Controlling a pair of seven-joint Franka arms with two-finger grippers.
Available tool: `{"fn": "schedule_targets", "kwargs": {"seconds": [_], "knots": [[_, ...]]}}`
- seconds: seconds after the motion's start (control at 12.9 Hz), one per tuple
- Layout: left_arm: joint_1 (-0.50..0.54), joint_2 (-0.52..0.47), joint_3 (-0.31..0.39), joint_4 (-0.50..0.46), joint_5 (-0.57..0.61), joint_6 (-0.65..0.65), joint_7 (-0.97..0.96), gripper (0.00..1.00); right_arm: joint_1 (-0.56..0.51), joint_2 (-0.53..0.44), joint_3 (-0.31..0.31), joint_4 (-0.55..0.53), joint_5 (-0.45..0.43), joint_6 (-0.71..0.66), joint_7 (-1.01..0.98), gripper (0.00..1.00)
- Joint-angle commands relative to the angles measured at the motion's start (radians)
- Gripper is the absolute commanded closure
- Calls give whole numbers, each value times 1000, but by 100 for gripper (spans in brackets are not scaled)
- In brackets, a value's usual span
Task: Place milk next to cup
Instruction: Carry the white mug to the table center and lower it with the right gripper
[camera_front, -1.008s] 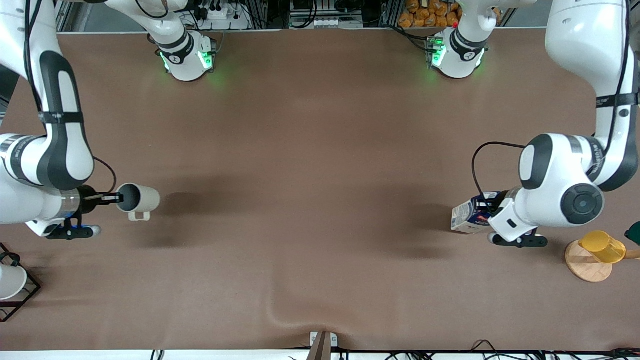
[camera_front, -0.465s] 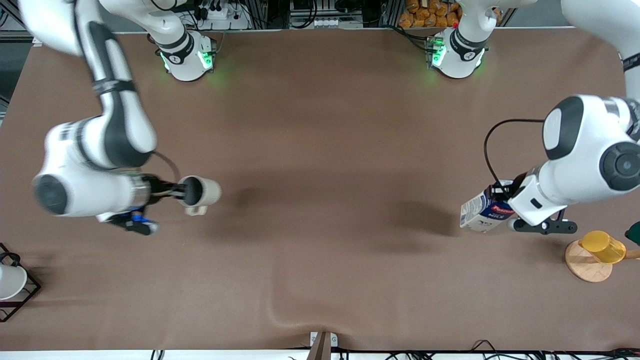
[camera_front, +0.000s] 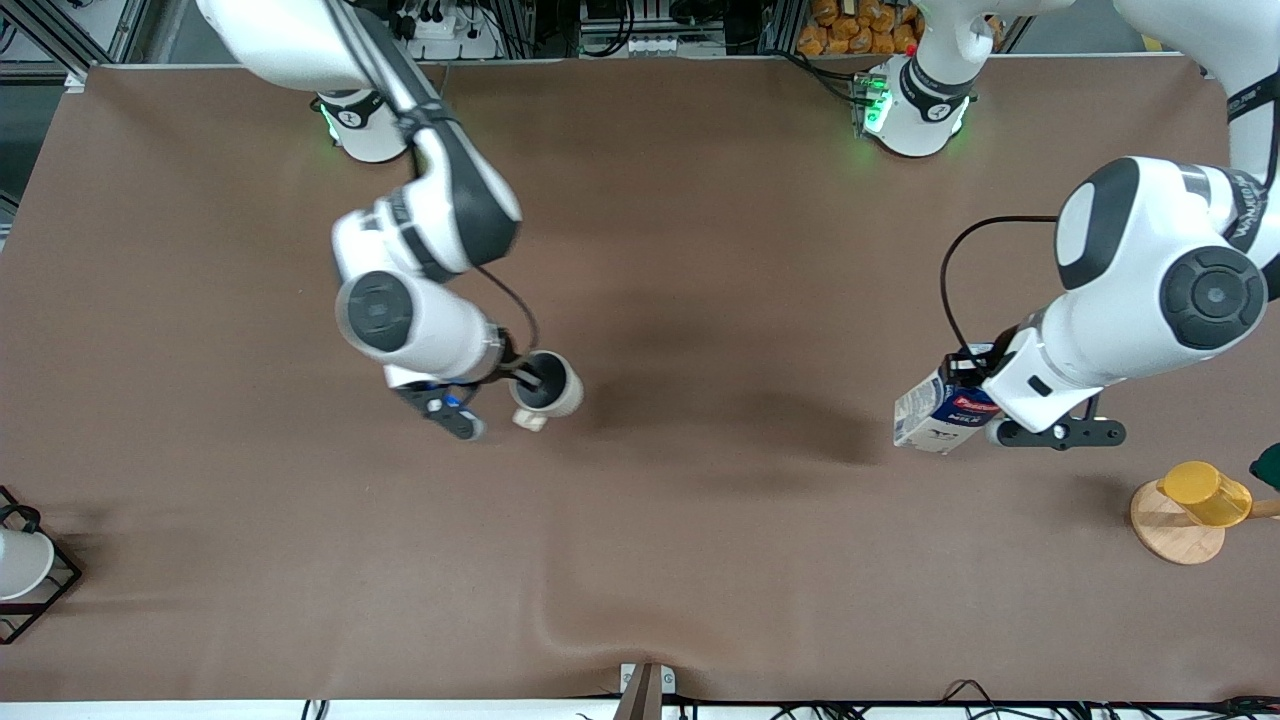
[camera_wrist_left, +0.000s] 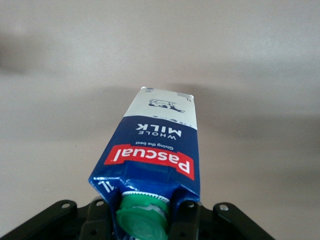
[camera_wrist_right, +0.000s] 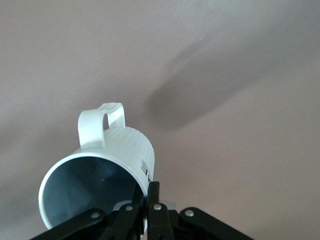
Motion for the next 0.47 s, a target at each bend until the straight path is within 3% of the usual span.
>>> {"fn": "schedule_targets", "kwargs": {"seconds": [0.0,0.31,0.39], "knots": [[8,-20,-11,-16,3,-6,-21,100,90,101,-14,20,17,113,128,100],[6,-20,-20,-17,1,-7,-21,100,139,184,-14,49,16,208,208,100],[8,-20,-30,-20,1,-9,-21,100,141,187,-14,52,16,226,230,85]]}}
